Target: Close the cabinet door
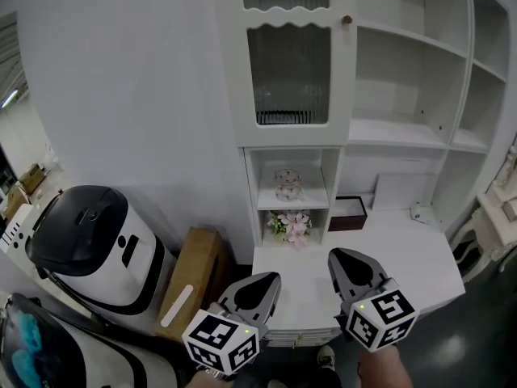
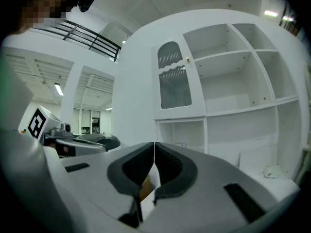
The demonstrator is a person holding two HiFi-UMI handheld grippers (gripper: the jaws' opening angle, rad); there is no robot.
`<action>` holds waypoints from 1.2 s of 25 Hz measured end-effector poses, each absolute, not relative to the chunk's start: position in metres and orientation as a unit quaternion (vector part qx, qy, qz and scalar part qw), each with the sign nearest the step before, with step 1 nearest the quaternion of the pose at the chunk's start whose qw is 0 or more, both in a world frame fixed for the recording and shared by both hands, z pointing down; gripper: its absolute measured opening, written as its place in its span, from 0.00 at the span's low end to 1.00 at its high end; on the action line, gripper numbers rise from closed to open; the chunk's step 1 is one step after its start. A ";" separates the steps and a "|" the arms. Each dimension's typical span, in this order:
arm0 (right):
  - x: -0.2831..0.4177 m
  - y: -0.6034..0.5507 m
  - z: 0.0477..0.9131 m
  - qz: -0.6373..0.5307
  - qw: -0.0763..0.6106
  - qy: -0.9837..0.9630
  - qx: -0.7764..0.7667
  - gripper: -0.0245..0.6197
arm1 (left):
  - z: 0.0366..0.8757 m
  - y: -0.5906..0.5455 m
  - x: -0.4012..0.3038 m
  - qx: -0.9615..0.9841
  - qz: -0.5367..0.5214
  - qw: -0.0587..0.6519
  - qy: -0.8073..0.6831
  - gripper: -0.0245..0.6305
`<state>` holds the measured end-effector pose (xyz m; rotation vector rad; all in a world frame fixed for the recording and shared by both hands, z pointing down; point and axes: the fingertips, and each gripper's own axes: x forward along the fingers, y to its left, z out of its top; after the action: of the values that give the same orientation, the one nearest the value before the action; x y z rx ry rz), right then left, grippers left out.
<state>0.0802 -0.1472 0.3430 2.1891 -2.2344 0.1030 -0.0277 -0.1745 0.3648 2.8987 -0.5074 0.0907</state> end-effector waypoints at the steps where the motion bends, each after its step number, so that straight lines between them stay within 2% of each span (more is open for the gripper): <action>1: 0.077 -0.145 0.342 0.031 0.007 -0.715 0.698 0.05 | 0.364 -0.171 -0.030 0.980 0.030 0.097 -0.172 0.04; 30: 0.067 -0.101 0.340 0.024 0.009 -0.722 0.692 0.05 | 0.358 -0.130 -0.033 0.980 0.018 0.093 -0.173 0.04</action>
<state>0.0669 -0.1009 0.3399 2.1618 -2.2545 0.0750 -0.0331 -0.1301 0.3576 2.9106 -0.5123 0.0542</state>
